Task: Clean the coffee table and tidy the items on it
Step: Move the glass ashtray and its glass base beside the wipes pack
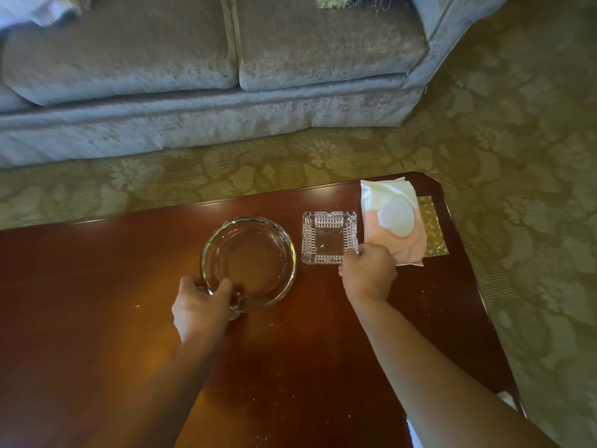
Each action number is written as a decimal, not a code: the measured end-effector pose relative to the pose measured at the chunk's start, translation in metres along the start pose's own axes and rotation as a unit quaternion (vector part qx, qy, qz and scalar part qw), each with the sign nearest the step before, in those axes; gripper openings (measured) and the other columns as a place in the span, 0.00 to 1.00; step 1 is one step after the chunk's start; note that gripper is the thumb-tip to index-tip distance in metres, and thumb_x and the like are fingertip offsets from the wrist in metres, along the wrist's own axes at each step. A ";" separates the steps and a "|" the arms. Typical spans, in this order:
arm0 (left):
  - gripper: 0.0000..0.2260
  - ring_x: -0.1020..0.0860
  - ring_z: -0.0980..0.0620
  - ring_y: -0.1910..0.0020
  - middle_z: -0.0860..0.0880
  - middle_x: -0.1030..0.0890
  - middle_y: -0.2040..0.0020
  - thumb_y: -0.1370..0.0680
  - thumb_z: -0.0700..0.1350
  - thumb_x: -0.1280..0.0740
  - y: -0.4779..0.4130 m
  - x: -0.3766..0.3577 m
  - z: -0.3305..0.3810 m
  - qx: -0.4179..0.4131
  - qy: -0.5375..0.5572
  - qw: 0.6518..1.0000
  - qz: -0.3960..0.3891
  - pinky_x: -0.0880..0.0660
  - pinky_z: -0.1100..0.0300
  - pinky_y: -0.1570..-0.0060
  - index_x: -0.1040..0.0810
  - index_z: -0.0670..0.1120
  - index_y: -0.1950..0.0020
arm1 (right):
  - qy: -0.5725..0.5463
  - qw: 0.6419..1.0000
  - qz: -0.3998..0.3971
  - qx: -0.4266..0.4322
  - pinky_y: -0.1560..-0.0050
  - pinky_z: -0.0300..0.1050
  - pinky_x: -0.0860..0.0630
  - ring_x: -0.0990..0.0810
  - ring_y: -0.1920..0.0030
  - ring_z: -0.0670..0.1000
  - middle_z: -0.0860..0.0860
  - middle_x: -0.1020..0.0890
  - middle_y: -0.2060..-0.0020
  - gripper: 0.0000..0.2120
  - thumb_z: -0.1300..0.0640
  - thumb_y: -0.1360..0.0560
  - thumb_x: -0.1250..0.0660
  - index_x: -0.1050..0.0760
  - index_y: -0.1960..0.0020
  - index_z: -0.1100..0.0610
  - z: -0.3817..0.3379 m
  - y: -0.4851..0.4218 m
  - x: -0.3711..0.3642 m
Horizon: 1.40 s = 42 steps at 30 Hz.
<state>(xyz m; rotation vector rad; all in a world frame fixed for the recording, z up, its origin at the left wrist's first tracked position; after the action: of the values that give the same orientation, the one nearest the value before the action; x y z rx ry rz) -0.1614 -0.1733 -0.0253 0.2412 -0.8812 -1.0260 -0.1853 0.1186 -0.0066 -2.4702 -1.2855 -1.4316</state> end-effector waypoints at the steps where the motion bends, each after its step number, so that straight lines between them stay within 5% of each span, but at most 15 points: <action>1: 0.12 0.14 0.46 0.74 0.47 0.17 0.56 0.27 0.49 0.24 0.000 -0.001 0.000 -0.002 -0.001 1.000 -0.001 0.14 0.40 0.54 0.27 0.54 0.53 | 0.001 1.000 0.008 0.016 0.58 0.58 0.13 0.13 0.65 0.58 0.58 0.15 0.67 0.13 0.59 0.19 0.32 0.18 0.61 0.63 0.000 0.002 0.007; 4: 0.11 0.15 0.47 0.74 0.46 0.16 0.57 0.26 0.48 0.25 0.003 -0.010 0.004 -0.018 -0.010 1.000 -0.010 0.14 0.42 0.57 0.28 0.52 0.53 | -0.024 0.998 0.027 0.051 0.59 0.59 0.14 0.13 0.67 0.58 0.57 0.16 0.70 0.15 0.59 0.19 0.30 0.19 0.63 0.64 0.003 0.006 0.027; 10: 0.12 0.13 0.46 0.69 0.46 0.16 0.56 0.25 0.51 0.26 0.018 -0.048 0.022 -0.045 -0.040 0.997 -0.040 0.14 0.45 0.57 0.27 0.51 0.51 | -0.097 0.992 -0.001 0.076 0.60 0.57 0.12 0.14 0.73 0.47 0.47 0.16 0.74 0.20 0.62 0.20 0.27 0.22 0.67 0.46 -0.004 0.005 0.048; 13: 0.12 0.15 0.50 0.73 0.47 0.15 0.56 0.24 0.49 0.26 0.025 -0.071 0.031 -0.060 -0.040 0.996 -0.061 0.15 0.50 0.61 0.27 0.49 0.48 | -0.096 0.992 -0.018 0.082 0.61 0.59 0.13 0.14 0.72 0.47 0.45 0.17 0.74 0.14 0.62 0.20 0.26 0.18 0.62 0.48 -0.006 0.001 0.049; 16: 0.12 0.15 0.51 0.75 0.48 0.16 0.57 0.24 0.49 0.26 0.031 -0.090 0.038 -0.067 -0.046 0.994 -0.067 0.16 0.53 0.64 0.26 0.48 0.46 | -0.090 0.992 -0.022 0.091 0.61 0.58 0.13 0.14 0.72 0.47 0.46 0.16 0.74 0.21 0.62 0.20 0.26 0.24 0.68 0.45 -0.007 -0.004 0.049; 21: 0.13 0.16 0.52 0.76 0.50 0.17 0.57 0.24 0.49 0.25 0.034 -0.107 0.039 -0.058 -0.049 0.995 -0.064 0.24 0.63 0.75 0.27 0.49 0.48 | -0.046 0.993 -0.035 0.107 0.62 0.55 0.13 0.15 0.73 0.44 0.49 0.16 0.74 0.11 0.59 0.20 0.27 0.17 0.62 0.55 -0.011 -0.009 0.043; 26: 0.11 0.15 0.52 0.74 0.50 0.18 0.56 0.22 0.49 0.26 0.036 -0.114 0.032 -0.051 -0.017 0.995 -0.083 0.17 0.55 0.67 0.25 0.48 0.47 | -0.029 0.992 -0.063 0.110 0.59 0.57 0.14 0.13 0.69 0.53 0.53 0.15 0.71 0.09 0.60 0.20 0.28 0.13 0.56 0.60 -0.008 -0.008 0.034; 30: 0.10 0.12 0.50 0.63 0.47 0.16 0.52 0.19 0.48 0.28 0.038 -0.112 0.018 -0.032 0.072 0.989 -0.126 0.13 0.50 0.58 0.21 0.47 0.39 | -0.009 0.992 -0.063 0.105 0.59 0.61 0.15 0.14 0.66 0.62 0.60 0.15 0.69 0.11 0.59 0.20 0.30 0.15 0.58 0.65 -0.002 -0.010 0.028; 34: 0.09 0.11 0.49 0.53 0.47 0.12 0.49 0.16 0.44 0.35 0.038 -0.100 0.008 0.031 0.181 0.969 -0.168 0.15 0.57 0.57 0.17 0.49 0.40 | 0.003 0.993 -0.068 0.101 0.60 0.60 0.15 0.14 0.65 0.62 0.61 0.16 0.69 0.13 0.59 0.20 0.31 0.17 0.61 0.64 0.000 -0.005 0.021; 42: 0.07 0.14 0.52 0.46 0.50 0.16 0.42 0.14 0.48 0.36 0.060 -0.075 -0.003 -0.008 0.138 0.973 -0.183 0.15 0.56 0.55 0.20 0.57 0.41 | -0.014 0.997 -0.053 0.061 0.54 0.60 0.14 0.13 0.64 0.60 0.57 0.14 0.67 0.13 0.56 0.19 0.31 0.18 0.61 0.60 0.007 0.002 0.016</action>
<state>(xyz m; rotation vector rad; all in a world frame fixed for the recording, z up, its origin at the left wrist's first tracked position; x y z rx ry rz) -0.1376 -0.0809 -0.0329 0.5345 -0.5859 -1.3037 -0.1754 0.1301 0.0019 -2.3863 -1.4820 -1.2982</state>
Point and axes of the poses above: each hand's wrist, its own y-axis away from the middle knuckle, its own x-axis out of the back of the hand, z = x × y, the point moved 4 cm from there along -y, towards the middle knuckle
